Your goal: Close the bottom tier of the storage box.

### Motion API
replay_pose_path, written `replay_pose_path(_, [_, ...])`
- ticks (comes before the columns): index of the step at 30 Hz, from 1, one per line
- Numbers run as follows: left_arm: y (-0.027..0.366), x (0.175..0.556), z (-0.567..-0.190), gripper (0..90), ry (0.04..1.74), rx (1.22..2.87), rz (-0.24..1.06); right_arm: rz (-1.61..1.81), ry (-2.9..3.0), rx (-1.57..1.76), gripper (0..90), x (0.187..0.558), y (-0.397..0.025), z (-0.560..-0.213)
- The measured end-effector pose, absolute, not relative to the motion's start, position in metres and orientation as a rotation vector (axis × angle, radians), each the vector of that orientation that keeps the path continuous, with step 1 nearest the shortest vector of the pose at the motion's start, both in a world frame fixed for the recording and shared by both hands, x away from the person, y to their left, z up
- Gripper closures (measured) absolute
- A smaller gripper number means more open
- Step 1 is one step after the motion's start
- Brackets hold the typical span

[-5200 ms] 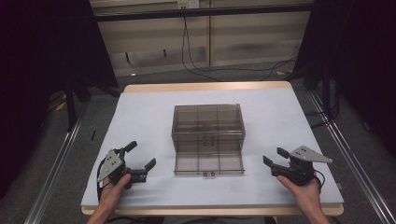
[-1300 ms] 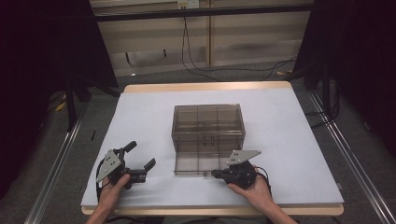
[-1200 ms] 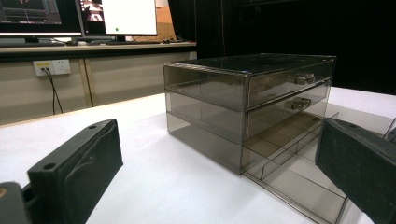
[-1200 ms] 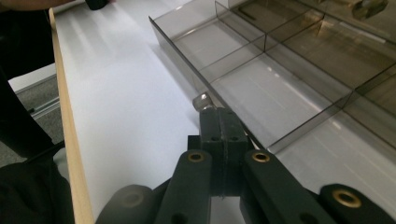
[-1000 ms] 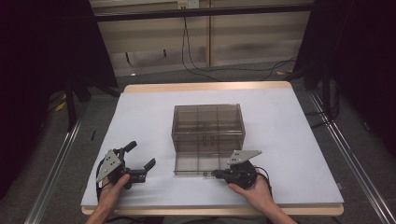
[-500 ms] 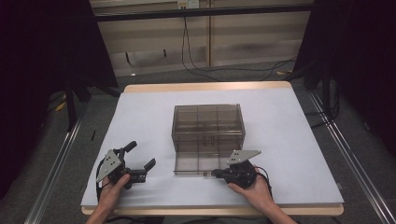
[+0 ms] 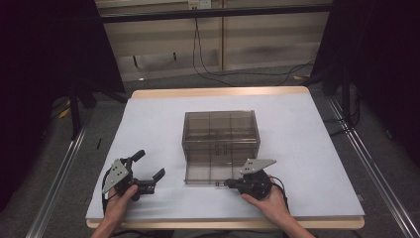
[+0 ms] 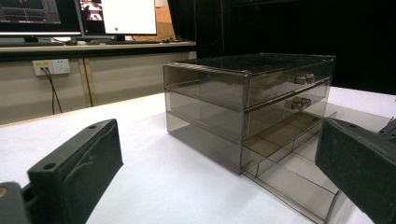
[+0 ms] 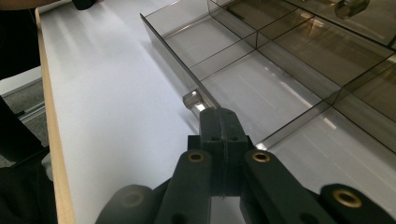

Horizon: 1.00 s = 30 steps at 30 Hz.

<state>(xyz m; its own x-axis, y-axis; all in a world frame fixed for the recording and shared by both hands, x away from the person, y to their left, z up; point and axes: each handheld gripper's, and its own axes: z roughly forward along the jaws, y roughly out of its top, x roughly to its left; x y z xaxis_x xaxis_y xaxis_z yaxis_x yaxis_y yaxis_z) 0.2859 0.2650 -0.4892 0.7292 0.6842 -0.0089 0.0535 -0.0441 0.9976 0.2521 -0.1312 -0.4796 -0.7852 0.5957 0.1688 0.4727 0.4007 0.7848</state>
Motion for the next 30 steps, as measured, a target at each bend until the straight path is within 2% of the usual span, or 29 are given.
replay_pose_path(30, [0.2649,0.2860,-0.4893,0.5,0.617,1.551,0.561,1.320,2.489,1.014,90.0,0.2550,-0.1364,-0.4798])
